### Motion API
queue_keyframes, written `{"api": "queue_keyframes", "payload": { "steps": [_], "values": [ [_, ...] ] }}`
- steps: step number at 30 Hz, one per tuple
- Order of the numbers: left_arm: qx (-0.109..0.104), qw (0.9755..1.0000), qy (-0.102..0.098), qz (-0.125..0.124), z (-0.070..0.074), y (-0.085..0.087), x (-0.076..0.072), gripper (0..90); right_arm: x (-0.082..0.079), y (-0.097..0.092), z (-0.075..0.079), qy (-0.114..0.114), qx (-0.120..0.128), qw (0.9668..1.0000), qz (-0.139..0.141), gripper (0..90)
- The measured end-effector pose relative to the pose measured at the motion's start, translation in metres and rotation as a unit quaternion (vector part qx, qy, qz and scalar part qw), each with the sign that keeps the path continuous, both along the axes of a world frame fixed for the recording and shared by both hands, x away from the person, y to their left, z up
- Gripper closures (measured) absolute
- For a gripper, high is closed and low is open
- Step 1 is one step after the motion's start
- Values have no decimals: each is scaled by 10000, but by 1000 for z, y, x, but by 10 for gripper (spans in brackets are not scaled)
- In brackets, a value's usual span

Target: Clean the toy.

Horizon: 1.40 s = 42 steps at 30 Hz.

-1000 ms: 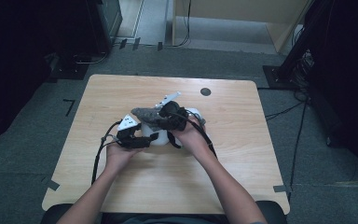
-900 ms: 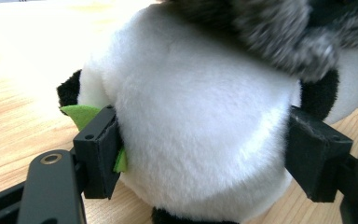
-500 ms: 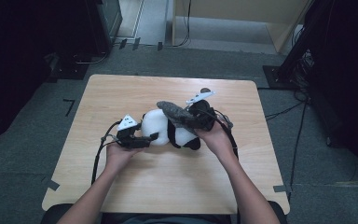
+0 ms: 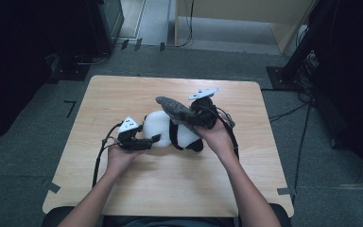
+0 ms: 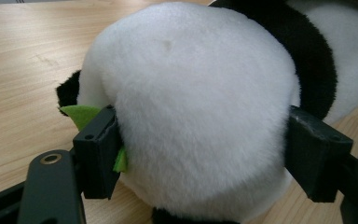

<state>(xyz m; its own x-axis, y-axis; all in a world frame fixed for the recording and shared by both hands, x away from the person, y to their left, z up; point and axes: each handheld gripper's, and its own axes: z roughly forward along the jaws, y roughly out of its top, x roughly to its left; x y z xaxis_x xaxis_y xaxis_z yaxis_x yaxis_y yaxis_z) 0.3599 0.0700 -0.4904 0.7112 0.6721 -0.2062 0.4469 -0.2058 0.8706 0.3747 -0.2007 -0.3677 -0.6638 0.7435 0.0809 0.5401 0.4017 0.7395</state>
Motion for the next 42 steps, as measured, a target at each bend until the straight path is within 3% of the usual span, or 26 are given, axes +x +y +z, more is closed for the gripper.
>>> {"api": "queue_keyframes", "payload": {
  "steps": [7, 22, 32, 42],
  "values": [
    [13, 10000, -23, 9, 0, -1, 0, 226, 17, 31, 2, 71, -54, 9998, 194, 714],
    [92, 9999, -52, 13, 2, -2, -2, 224, 47, 94, -17, 274, -283, 9986, 367, 710],
    [133, 9999, -46, 25, 3, -2, -2, 224, 40, 111, -24, 286, -478, 9969, 562, 711],
    [244, 9997, 15, 19, 4, -3, -2, 225, 29, 107, -27, 246, -543, 9957, 708, 713]
  ]
}}
